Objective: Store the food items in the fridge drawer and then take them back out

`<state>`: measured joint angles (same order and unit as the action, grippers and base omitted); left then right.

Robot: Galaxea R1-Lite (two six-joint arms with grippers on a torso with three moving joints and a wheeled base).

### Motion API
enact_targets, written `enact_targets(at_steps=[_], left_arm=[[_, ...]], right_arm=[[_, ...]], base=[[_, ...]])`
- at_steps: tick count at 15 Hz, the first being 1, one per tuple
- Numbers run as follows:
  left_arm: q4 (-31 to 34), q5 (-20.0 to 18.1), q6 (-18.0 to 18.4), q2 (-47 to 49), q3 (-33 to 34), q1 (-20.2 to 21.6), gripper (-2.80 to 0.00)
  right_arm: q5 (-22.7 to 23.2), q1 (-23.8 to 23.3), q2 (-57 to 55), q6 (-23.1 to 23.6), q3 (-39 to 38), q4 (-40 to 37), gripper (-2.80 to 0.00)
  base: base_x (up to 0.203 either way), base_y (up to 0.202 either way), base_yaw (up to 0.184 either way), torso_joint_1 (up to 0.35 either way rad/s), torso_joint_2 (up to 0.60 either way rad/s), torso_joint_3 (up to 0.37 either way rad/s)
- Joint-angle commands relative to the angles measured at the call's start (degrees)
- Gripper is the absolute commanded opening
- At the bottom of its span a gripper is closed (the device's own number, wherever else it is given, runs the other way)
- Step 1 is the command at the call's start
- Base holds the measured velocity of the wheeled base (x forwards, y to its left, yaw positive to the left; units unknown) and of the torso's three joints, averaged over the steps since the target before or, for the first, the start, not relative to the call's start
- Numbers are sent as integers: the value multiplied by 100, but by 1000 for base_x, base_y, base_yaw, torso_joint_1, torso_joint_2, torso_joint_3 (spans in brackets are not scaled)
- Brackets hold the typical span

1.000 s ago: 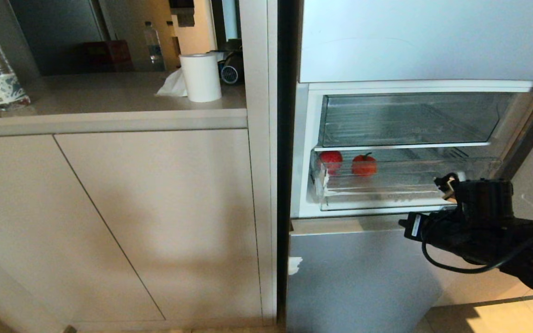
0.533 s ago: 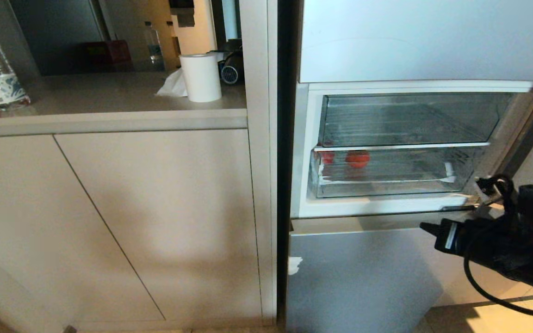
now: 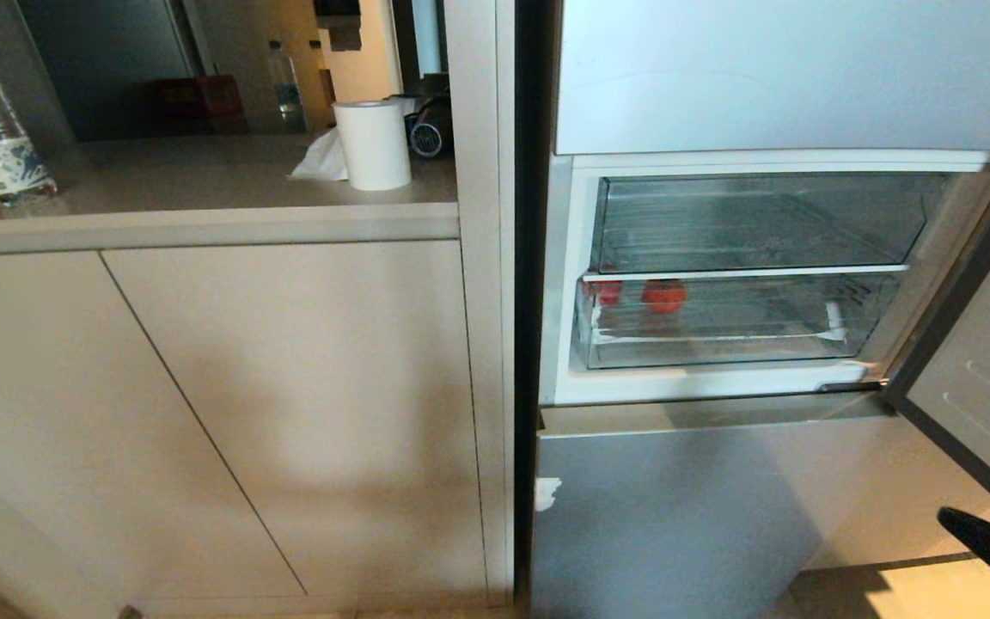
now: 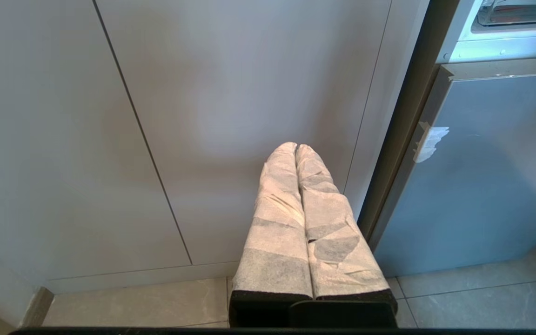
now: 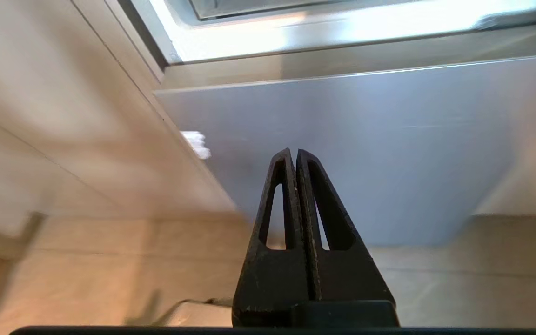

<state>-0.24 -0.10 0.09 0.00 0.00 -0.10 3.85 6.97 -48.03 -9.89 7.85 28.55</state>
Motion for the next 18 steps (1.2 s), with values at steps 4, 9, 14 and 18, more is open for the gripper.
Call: enact_targets(at_steps=[4, 9, 14, 18], left_arm=[[-2, 1, -2, 0, 9, 1, -280], [-2, 1, 0, 0, 9, 1, -280], [-7, 1, 0, 0, 9, 1, -280], [-6, 1, -3, 0, 9, 1, -280]], right_arm=[[-53, -444, 3607, 525, -671, -1922, -280], [-350, -669, 4818, 1560, -771, -2807, -280], [-411, -680, 4794, 1395, -785, -2908, -280], [-412, -680, 4798, 1376, -785, -2908, -280]], base=[[0, 0, 0, 0, 0, 0], [0, 0, 0, 0, 0, 0], [0, 0, 0, 0, 0, 0], [0, 0, 0, 0, 0, 0]])
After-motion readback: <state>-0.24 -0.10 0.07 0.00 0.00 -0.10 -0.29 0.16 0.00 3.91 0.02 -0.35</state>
